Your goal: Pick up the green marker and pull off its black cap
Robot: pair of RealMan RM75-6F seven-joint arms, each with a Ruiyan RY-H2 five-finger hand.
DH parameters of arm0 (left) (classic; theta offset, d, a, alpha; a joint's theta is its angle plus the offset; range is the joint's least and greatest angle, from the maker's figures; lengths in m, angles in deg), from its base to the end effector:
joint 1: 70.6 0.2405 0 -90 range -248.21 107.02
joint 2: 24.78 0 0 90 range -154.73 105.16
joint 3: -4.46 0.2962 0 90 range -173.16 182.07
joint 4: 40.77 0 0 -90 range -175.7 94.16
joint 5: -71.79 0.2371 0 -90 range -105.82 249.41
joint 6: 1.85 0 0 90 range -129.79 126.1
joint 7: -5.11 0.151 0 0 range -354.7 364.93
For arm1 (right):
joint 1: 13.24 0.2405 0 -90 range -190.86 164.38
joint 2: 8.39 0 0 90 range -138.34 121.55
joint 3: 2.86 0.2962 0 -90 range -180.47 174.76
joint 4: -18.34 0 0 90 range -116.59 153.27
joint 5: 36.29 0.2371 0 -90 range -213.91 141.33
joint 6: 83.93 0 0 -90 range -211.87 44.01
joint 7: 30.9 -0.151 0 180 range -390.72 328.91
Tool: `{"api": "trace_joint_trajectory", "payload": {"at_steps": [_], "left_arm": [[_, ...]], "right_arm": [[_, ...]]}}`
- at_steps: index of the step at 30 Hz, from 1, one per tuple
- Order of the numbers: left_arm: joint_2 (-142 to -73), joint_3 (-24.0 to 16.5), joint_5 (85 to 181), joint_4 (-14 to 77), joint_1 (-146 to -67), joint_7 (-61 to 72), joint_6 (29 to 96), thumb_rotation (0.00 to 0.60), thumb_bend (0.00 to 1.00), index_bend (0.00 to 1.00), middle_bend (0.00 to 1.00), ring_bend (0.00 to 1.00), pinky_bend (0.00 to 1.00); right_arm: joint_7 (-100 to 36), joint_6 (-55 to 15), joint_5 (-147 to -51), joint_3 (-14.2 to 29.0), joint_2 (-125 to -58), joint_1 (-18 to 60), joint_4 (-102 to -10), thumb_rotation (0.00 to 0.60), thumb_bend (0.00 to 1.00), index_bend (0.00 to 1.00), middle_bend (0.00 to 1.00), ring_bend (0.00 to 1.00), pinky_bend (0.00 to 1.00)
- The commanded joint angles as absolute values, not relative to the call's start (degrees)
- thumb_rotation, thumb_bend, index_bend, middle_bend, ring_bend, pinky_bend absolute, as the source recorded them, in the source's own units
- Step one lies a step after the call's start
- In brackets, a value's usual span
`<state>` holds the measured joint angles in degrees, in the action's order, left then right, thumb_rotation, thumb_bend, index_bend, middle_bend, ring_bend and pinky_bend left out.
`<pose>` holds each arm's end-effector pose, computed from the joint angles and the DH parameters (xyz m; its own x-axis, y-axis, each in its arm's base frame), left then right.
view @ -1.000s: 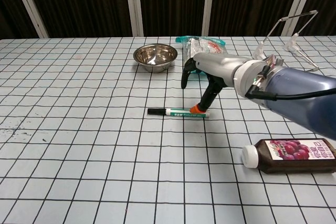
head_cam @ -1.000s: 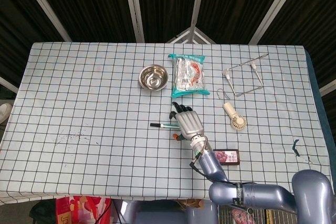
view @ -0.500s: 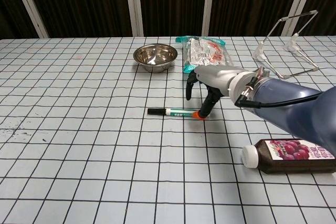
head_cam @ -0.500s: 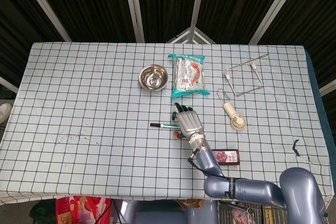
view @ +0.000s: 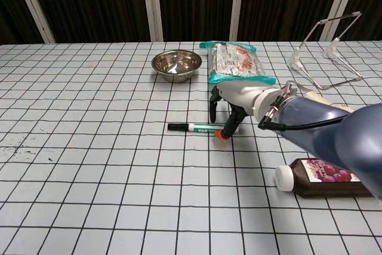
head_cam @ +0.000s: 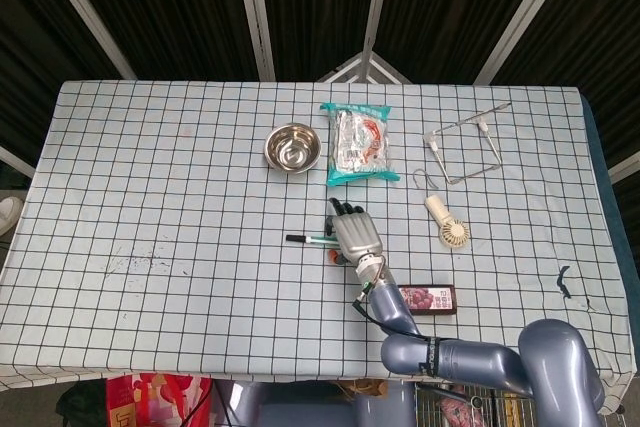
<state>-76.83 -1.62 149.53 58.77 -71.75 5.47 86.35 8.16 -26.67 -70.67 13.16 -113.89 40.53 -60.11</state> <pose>-0.3628 0.1798 0.2386 0.4722 -0.0820 0.8777 0.8735 0.1770 -0.4534 -0.1020 -0.3918 -0.1339 0.3948 -0.3946 0.8297 -0.9177 -0.2135 0.3351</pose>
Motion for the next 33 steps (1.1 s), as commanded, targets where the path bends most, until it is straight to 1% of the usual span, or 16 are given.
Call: {"api": "trace_joint_trajectory", "payload": {"at_steps": [1, 17, 32, 33], "left_arm": [[-76.79, -1.69, 149.33, 58.75, -71.68, 5.40, 86.38, 0.600, 0.33, 0.09, 0.00, 0.00, 0.00], [-76.39, -1.83, 149.09, 59.35, -71.62, 6.67, 86.61, 0.600, 0.33, 0.09, 0.00, 0.00, 0.00], [-76.14, -2.15, 148.81, 61.26, -72.03, 8.45, 86.53, 0.600, 0.33, 0.09, 0.00, 0.00, 0.00], [-77.44, -1.22, 148.91, 60.15, -71.49, 8.28, 86.34, 0.600, 0.33, 0.09, 0.00, 0.00, 0.00]], "right_arm": [[7.90, -27.16, -70.61, 13.23, -114.40, 40.83, -59.08, 0.600, 0.35, 0.47, 0.08, 0.14, 0.19], [6.26, -28.78, -71.49, 12.72, -115.44, 40.95, -55.46, 0.600, 0.38, 0.50, 0.08, 0.14, 0.19], [2.95, -29.50, -74.25, 11.41, -113.65, 38.68, -56.11, 0.600, 0.39, 0.51, 0.08, 0.14, 0.19], [2.73, -29.59, -74.40, 11.37, -113.65, 38.59, -56.13, 0.600, 0.39, 0.51, 0.08, 0.14, 0.19]]}}
